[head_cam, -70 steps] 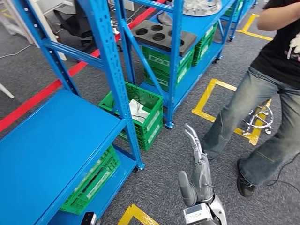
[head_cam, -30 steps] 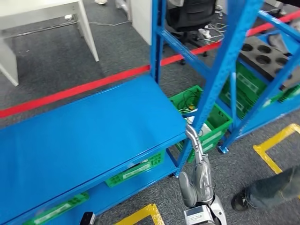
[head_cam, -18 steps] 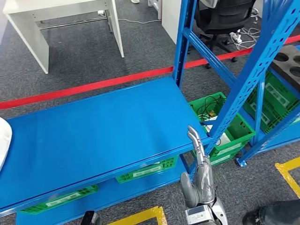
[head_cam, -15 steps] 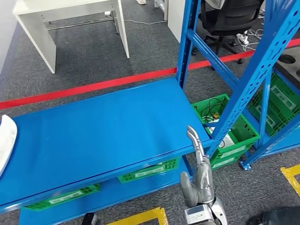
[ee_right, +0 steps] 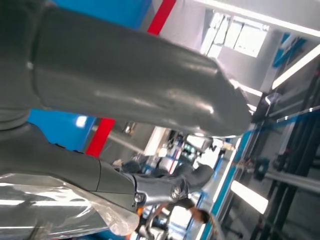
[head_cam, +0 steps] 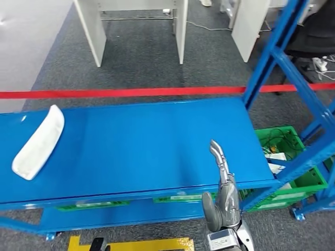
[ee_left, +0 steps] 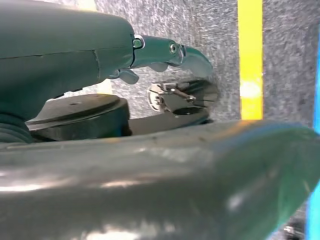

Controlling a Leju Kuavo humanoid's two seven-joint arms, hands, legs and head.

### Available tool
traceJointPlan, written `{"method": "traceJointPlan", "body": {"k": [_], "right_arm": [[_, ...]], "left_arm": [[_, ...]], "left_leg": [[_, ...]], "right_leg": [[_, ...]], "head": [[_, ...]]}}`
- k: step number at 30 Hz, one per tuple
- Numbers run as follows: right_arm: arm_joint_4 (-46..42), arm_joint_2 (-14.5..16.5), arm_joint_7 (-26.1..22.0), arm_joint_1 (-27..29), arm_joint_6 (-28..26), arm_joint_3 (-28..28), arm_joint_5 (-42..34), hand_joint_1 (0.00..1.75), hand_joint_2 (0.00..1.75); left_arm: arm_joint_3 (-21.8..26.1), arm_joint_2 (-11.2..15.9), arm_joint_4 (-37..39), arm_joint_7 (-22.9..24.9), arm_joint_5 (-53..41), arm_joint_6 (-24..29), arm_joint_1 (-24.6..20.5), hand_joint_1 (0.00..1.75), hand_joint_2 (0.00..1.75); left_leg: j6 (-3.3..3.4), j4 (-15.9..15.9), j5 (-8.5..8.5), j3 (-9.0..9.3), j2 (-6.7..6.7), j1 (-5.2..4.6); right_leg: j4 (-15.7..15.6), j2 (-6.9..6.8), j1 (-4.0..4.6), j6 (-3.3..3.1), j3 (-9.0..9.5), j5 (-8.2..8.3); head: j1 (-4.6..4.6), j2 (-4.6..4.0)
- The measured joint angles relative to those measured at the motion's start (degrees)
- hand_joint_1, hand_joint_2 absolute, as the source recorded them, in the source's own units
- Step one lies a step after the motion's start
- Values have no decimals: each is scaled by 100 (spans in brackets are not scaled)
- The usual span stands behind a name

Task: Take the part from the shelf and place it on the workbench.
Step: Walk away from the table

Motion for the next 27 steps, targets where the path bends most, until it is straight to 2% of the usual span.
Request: {"method": "traceJointPlan", "body": {"k": [1, 2, 3, 4, 5, 6, 7, 8, 9, 10, 12, 13, 14, 16, 18, 19, 20, 21, 22, 23, 25, 27], "right_arm": [[-2, -2, 3, 8, -1, -1, -1, 0, 0], [-2, -3, 7, 15, -2, -1, -1, 0, 0], [-2, -5, 11, 20, -2, -2, -1, 0, 0], [-2, -6, 11, 22, -2, -2, -1, 0, 0], [-2, -6, 12, 21, -2, -3, -1, 0, 0], [-2, -6, 12, 20, -2, -3, -1, 0, 0], [-2, -7, 12, 18, -2, -3, -1, 0, 0], [-2, -7, 12, 19, -2, -4, -1, 0, 0], [-2, -8, 14, 22, -3, -4, 0, 0, 0], [-2, -8, 16, 25, -3, -5, 0, 0, 0], [-2, -8, 20, 22, -4, -8, 1, 0, 0], [-2, -8, 21, 15, -3, -9, 2, 0, 0], [-2, -8, 21, 10, -3, -10, 3, 0, 0], [-2, -8, 25, 16, -3, -14, 3, 0, 0], [-2, -8, 28, 29, -2, -20, 1, 0, 0], [-2, -8, 30, 32, -2, -22, -1, 0, 0], [-2, -8, 31, 30, -3, -23, -2, 0, 0], [-2, -8, 31, 27, -3, -23, -3, 0, 0], [-2, -8, 31, 24, -4, -24, -3, 0, 0], [-2, -7, 29, 22, -8, -25, -2, 0, 0], [-4, -7, 15, 25, -50, -27, 18, 0, 0], [-15, -8, -10, 42, -132, -29, 69, 0, 0]], "left_arm": [[0, -2, 0, -3, 1, -2, -9, 0, 0], [0, -6, 0, -4, 2, -4, -15, 0, 0], [0, -9, 0, -5, 2, -5, -15, 0, 0], [0, -10, 0, -5, 3, -6, -13, 0, 0], [0, -10, 0, -5, 3, -7, -11, 0, 0], [0, -11, 0, -5, 4, -7, -12, 0, 0], [0, -12, 0, -5, 4, -7, -13, 0, 0], [0, -13, 0, -6, 3, -7, -20, 0, 0], [-1, -13, 0, -7, 3, -7, -27, 0, 0], [-1, -10, 0, -7, 3, -7, -28, 0, 0], [-2, 2, 1, -7, 5, -5, -19, 0, 0], [-3, 4, 1, -7, 7, -5, -10, 0, 0], [-3, 6, 1, -8, 9, -4, -6, 0, 0], [-5, 1, 0, -8, 13, -4, -14, 0, 0], [-7, -2, 0, -8, 15, -5, -23, 0, 0], [-7, -3, 0, -7, 17, -6, -20, 0, 0], [-8, -5, 0, -7, 18, -7, -13, 0, 0], [-8, -4, 0, -7, 19, -7, -6, 0, 0], [-9, -2, 0, -7, 20, -7, -1, 0, 0], [-9, 7, 0, -7, 22, -6, -2, 0, 0], [-9, 20, 0, -7, 33, -5, -9, 0, 0], [-9, 15, 0, -7, 42, -4, -3, 0, 0]], "left_leg": [[17, 1, 0, -2, -80, 2], [30, 3, -2, -3, -162, 2], [33, 4, -4, 1, -246, 1], [34, 6, -7, 9, -331, 0], [33, 8, -11, 20, -418, 1], [24, 14, -17, 34, -506, 4], [9, 23, -27, 42, -588, 9], [-14, 49, -39, 35, -670, 9], [-45, 67, -41, 17, -739, 14], [-79, 75, -36, -9, -801, 23], [-153, 67, -8, -50, -909, 48], [-187, 93, -26, -68, -856, 43], [-222, 204, -96, -118, -734, 35], [-280, 748, -388, -365, -389, 29], [-315, 1443, -664, -698, -249, 56], [-321, 1606, -681, -774, -232, 64], [-317, 1556, -593, -743, -225, 69], [-300, 1288, -417, -601, -223, 69], [-268, 888, -219, -391, -215, 61], [-225, 516, -96, -188, -189, 46], [-161, 64, -9, 44, -142, 6], [-180, 1, -20, 65, -126, -12]], "right_leg": [[397, 171, -2, 7, -196, -176], [808, 243, 0, 11, -423, -319], [1105, 269, 2, 12, -613, -367], [1213, 279, 3, 8, -724, -304], [1083, 291, 2, 1, -723, -123], [754, 339, -4, -8, -624, 137], [367, 464, -17, -18, -479, 362], [11, 605, -36, -29, -334, 518], [-217, 724, -46, -42, -232, 595], [-307, 792, -44, -62, -185, 595], [-337, 700, -31, -125, -159, 608], [-353, 629, -35, -160, -145, 619], [-373, 547, -43, -196, -128, 628], [-390, 369, -37, -242, -98, 624], [-390, 212, -15, -264, -87, 604], [-389, 151, -8, -268, -83, 594], [-389, 110, -3, -268, -75, 585], [-389, 79, 4, -266, -61, 576], [-390, 59, 9, -262, -44, 565], [-396, 47, 15, -255, -30, 558], [-393, 38, 27, -225, -29, 540], [-389, 38, 33, -209, -39, 529]], "head": [[21, 0], [34, 0], [39, 0], [40, 0], [40, 0], [41, 0], [41, 0], [39, 0], [38, 0], [35, 0], [37, 0], [28, 0], [4, 0], [-43, 0], [-55, 0], [-55, 0], [-56, 0], [-56, 0], [-57, 0], [-54, 0], [-53, 0], [-52, 0]]}}
